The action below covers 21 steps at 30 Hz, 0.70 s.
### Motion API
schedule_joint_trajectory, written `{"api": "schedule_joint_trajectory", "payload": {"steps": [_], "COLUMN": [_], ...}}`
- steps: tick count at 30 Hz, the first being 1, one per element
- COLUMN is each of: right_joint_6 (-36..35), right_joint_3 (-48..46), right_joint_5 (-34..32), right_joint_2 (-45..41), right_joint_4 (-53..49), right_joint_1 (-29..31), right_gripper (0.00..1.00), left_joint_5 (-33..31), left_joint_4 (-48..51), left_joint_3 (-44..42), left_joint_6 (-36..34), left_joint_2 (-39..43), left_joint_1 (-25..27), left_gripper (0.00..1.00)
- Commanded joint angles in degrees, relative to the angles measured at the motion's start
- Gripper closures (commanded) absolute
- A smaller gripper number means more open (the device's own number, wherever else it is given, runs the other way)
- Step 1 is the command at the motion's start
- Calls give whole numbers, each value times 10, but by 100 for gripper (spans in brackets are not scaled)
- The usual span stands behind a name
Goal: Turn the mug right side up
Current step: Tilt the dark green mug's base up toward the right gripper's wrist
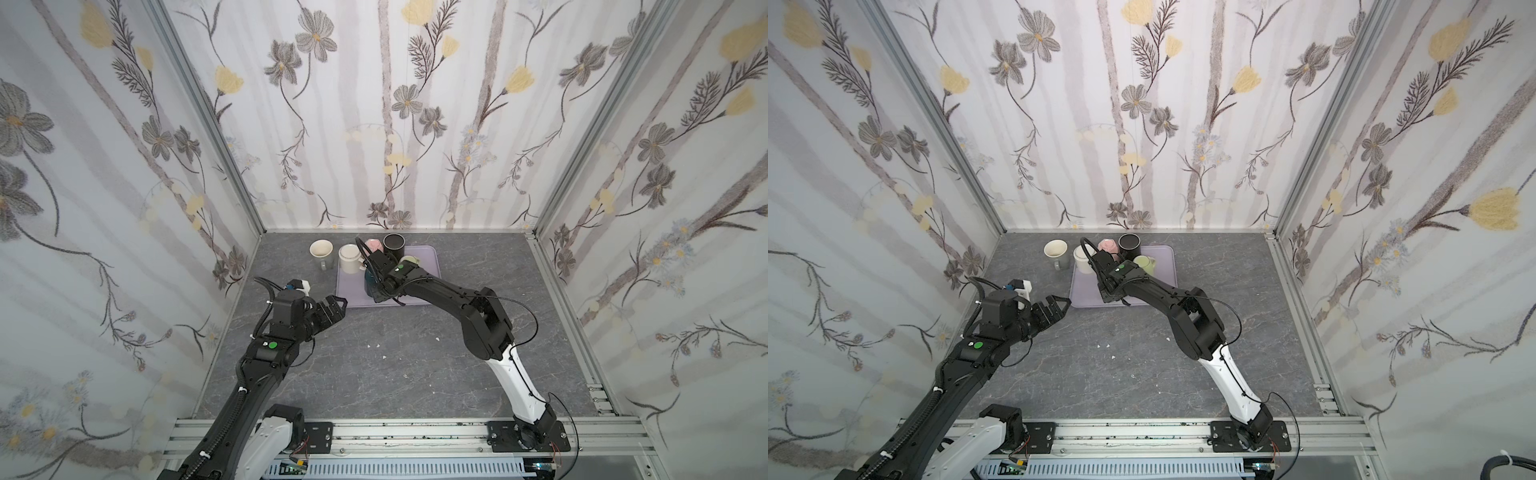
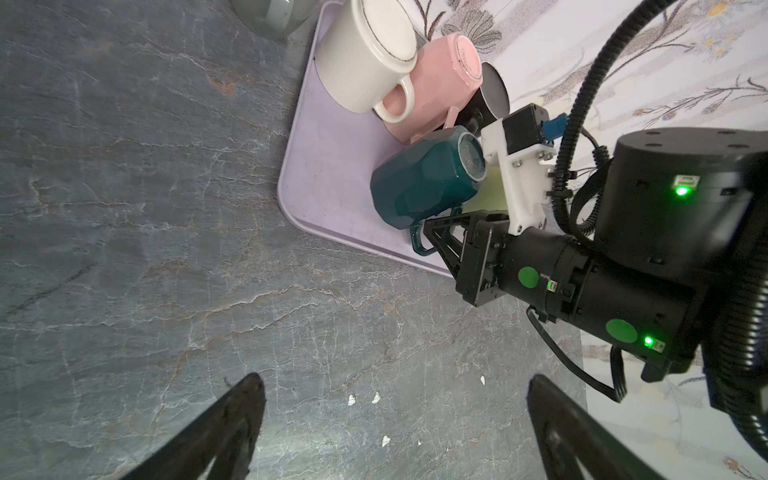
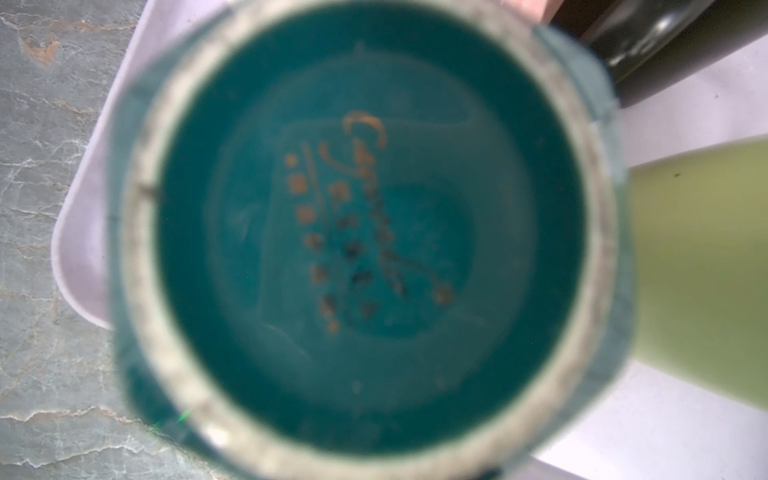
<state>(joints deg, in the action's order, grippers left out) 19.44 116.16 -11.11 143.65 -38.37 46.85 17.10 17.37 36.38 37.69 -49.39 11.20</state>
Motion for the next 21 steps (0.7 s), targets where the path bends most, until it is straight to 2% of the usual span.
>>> {"api": "schedule_joint_trajectory", "payload": {"steps": [1,21], "right_joint_6": [7,14], "right_joint_3": [6,-14], "right_joint_5": [-7,75], "right_joint_2": [-1,-66], "right_joint_4": [10,59], "right_joint_1": [-2,-16], "right_gripper": [84,95], "left_joint_5": [-5,-12], "left_joint_4": [-16,-18], "left_joint_3": [-3,-8], "left_joint_6": [5,5], "left_joint_2": [-1,-3], "left_joint_1": [0,0], "left_gripper": [0,0]}}
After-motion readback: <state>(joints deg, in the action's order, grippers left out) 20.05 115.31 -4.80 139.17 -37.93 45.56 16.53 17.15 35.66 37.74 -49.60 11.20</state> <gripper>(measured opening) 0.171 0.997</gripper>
